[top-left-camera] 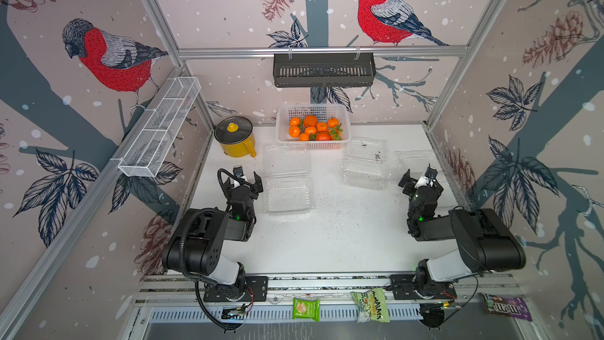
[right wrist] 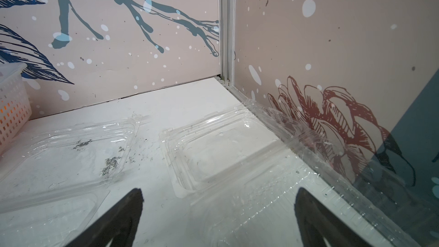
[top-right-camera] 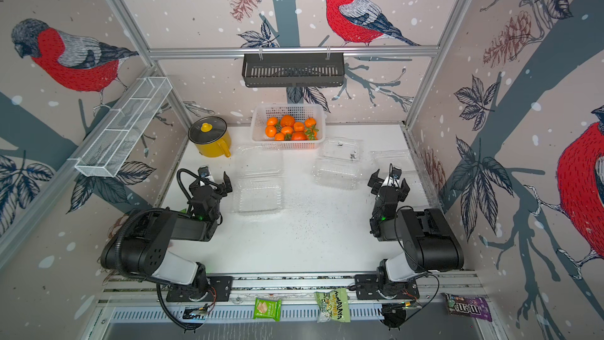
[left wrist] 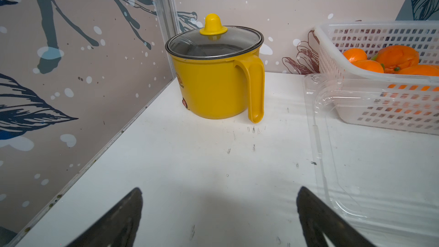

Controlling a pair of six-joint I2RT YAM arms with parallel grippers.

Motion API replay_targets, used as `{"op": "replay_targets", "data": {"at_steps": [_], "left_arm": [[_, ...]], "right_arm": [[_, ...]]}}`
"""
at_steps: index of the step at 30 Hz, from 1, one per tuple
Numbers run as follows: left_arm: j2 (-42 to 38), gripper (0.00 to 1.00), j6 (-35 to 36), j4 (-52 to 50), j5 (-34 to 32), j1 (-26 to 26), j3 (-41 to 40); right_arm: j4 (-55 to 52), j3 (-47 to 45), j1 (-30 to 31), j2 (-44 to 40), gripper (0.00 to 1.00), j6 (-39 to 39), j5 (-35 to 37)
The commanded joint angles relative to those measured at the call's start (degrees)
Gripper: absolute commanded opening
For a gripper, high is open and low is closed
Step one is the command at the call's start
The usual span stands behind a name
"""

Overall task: Take oranges out of containers
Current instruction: Reset both arms

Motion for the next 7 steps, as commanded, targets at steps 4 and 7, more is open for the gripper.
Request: {"op": "replay_targets", "data": {"at_steps": [4,7], "left_arm": [[-0.1,0.99,-0.1,1.4,-0.3,0.5,0.5],[-0.3,0.99,0.0,1.8,-0.4,0.5,0.2]], "right_arm": [[-0.2,0.2,0.0,-0.2,1.00,0.8,-0.1],[-0.2,0.2,0.0,-0.3,1.00,0.8,-0.1]]}}
